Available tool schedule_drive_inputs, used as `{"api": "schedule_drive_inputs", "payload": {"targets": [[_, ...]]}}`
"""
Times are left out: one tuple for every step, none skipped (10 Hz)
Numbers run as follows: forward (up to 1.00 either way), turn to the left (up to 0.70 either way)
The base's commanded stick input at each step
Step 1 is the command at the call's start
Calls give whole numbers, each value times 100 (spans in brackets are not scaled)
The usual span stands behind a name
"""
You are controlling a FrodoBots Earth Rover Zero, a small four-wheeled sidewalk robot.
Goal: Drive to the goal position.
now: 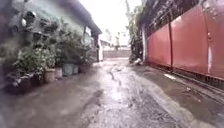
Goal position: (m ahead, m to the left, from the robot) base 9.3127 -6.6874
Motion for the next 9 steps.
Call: {"api": "schedule_drive_inputs", "payload": {"targets": [[100,0],[100,0],[100,0],[100,0],[100,0],[100,0],[100,3],[100,27],[100,26]]}}
